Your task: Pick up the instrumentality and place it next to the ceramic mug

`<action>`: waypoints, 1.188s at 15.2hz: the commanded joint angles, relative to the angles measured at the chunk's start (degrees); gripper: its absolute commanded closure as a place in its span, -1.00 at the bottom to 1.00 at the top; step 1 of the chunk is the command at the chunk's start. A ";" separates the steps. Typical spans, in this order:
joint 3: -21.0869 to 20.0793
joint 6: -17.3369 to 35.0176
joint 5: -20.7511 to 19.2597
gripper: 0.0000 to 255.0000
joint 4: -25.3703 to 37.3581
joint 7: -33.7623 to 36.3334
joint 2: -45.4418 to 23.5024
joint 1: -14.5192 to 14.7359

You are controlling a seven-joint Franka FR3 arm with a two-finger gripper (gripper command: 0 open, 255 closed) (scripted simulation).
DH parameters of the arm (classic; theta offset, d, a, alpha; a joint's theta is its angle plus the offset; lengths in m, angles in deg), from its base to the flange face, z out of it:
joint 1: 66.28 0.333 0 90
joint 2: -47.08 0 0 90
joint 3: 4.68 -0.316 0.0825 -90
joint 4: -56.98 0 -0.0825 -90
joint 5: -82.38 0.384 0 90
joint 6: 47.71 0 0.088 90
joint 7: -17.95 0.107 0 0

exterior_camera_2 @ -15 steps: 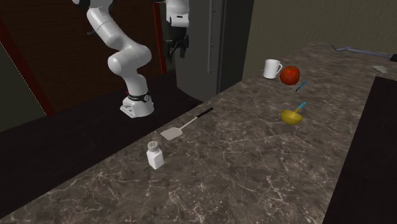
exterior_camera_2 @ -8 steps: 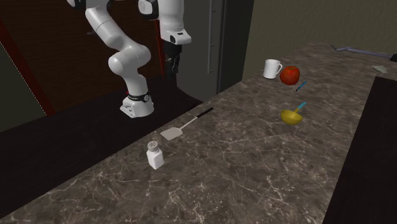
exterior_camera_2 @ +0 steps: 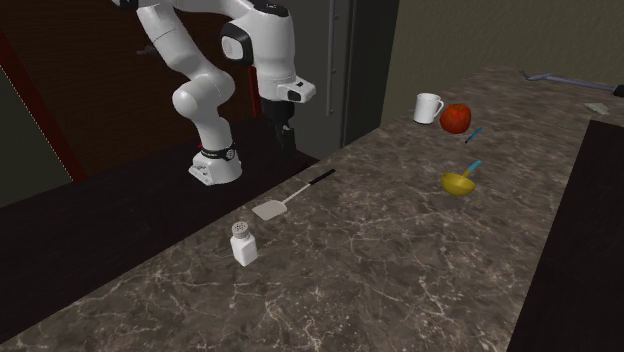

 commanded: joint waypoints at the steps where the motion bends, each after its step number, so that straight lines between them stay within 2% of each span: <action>1: 3.78 4.40 0.68 -1.00 1.13 -9.72 -4.48 2.51; 5: 10.22 10.59 6.26 -1.00 5.54 -28.73 -14.33 8.60; 12: 11.21 16.59 8.86 -1.00 3.08 -30.76 -18.45 9.36; 18: 11.29 17.09 9.14 -1.00 2.90 -30.97 -18.83 9.44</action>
